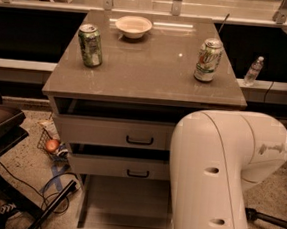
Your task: Open bottom drawer
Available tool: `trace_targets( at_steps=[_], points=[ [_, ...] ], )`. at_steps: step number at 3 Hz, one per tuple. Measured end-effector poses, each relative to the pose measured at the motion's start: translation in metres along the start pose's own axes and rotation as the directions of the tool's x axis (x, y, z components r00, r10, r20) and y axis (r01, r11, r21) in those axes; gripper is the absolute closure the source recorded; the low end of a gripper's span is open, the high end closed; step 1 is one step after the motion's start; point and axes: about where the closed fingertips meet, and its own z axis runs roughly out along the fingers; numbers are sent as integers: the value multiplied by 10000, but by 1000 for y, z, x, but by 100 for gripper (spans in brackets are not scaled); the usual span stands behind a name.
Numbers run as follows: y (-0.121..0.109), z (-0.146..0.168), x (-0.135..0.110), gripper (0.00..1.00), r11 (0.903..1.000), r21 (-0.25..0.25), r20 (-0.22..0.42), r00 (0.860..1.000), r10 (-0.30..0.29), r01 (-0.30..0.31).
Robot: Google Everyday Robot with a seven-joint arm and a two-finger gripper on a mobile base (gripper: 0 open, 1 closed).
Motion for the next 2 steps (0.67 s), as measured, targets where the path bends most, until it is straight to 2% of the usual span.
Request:
trace_targets(
  at_steps=[1, 2],
  points=[
    [-11, -17, -14, 73, 9979, 183, 96, 9981, -616, 614],
    [3, -1, -32, 96, 9877, -405, 1005, 9841, -1464, 1510]
  ],
)
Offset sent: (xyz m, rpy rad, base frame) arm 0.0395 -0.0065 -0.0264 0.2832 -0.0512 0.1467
